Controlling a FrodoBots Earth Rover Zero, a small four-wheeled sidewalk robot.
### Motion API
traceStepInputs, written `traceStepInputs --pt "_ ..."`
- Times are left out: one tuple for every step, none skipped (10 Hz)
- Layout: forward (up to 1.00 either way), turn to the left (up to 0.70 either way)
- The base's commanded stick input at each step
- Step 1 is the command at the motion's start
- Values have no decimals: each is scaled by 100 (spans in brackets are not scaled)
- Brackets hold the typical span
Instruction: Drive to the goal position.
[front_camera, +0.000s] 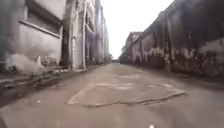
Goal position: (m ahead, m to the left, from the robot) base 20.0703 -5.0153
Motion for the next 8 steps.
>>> traceStepInputs --pt "50 0" --pt "50 0" --pt "50 0" --pt "50 0" --pt "50 0" --pt "50 0" --pt "50 0" --pt "50 0"
